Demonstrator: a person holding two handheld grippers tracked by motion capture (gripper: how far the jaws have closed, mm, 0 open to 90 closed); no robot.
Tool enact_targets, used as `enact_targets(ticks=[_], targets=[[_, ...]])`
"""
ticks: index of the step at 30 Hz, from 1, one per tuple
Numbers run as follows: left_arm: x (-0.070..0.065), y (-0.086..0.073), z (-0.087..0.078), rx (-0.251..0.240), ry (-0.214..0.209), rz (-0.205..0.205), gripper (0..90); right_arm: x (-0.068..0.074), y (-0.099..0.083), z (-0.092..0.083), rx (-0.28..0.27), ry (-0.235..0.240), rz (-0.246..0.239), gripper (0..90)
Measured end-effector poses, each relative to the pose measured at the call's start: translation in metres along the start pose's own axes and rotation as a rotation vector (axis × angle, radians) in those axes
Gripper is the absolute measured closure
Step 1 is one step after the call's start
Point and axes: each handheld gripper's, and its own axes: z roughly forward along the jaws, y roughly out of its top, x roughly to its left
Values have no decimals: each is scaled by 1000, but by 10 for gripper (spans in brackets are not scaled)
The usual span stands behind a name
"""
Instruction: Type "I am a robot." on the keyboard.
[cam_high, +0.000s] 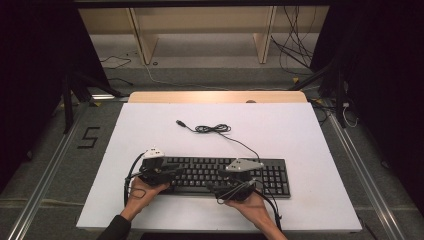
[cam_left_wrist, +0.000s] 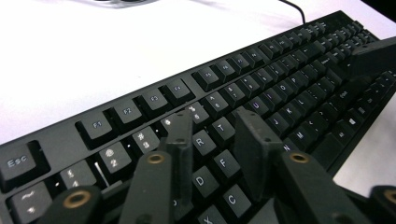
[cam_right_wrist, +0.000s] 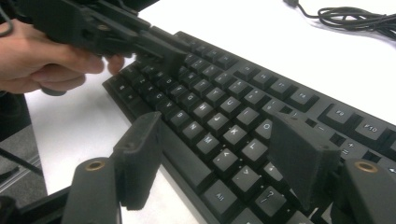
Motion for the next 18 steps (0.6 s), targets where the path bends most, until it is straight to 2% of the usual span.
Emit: enact_targets(ticks=[6,10,15,18], targets=[[-2,-2,-7,-21,-23,-19,539,-2,0,2,13,-17,-1,414],[-4,-2,-11,-33,-39,-21,470,-3,1,4,25,-36,1,486],[-6,-4,-15,-50,-47,-11,413,-6,3,6,32,-47,10,588],[-6,-5,-18,-67,-50,-22,399,-7,4,7,37,-50,8,641]])
